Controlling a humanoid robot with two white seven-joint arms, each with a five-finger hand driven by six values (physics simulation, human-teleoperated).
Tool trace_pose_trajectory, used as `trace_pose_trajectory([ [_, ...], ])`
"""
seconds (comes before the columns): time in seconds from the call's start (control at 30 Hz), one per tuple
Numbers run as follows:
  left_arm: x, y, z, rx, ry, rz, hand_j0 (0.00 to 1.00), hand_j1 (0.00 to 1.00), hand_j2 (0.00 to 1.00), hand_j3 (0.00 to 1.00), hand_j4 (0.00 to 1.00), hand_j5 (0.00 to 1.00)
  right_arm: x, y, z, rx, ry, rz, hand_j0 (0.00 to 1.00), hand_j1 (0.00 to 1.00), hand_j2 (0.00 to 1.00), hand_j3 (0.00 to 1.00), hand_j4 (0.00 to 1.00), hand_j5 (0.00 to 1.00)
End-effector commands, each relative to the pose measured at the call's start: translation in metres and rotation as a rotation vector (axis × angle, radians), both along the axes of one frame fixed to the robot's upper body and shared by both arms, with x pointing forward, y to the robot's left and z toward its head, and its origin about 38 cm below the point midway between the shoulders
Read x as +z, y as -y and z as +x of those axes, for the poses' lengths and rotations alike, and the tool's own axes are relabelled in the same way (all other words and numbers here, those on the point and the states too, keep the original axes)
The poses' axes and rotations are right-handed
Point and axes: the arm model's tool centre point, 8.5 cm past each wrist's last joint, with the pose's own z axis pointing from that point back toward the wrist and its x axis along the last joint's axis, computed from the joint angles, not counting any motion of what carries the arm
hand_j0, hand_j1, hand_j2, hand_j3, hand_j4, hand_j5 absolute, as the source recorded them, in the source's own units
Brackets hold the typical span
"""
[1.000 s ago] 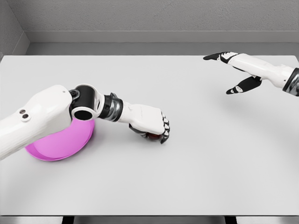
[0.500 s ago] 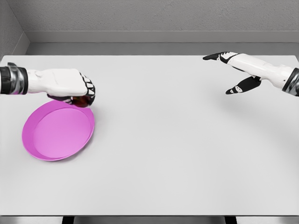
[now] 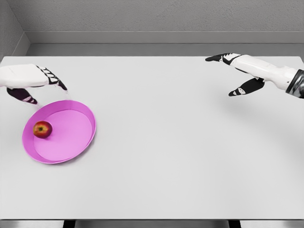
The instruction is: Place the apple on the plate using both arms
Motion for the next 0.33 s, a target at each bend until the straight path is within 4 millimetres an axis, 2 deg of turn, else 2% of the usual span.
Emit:
trace_pose_trajectory([
  [0.0,-0.010,-0.039,0.026,0.198,-0.011,-0.111,1.00,1.00,1.00,1.00,1.00,1.00,0.000,0.000,0.000,-0.002,-0.003,0.008,1.00,1.00,1.00,1.00,1.00,1.00],
  [0.03,-0.016,-0.047,0.033,0.249,-0.016,-0.142,1.00,1.00,1.00,1.00,1.00,1.00,0.000,0.000,0.000,-0.002,-0.003,0.008,1.00,1.00,1.00,1.00,1.00,1.00],
  [0.1,-0.022,-0.044,0.037,0.258,-0.024,-0.150,1.00,1.00,1.00,1.00,1.00,1.00,0.000,0.000,0.000,-0.002,-0.003,0.008,1.00,1.00,1.00,1.00,1.00,1.00],
  [0.3,-0.024,-0.050,0.036,0.275,-0.029,-0.148,1.00,1.00,1.00,1.00,1.00,1.00,0.000,0.000,0.000,-0.002,-0.003,0.008,1.00,1.00,1.00,1.00,1.00,1.00],
])
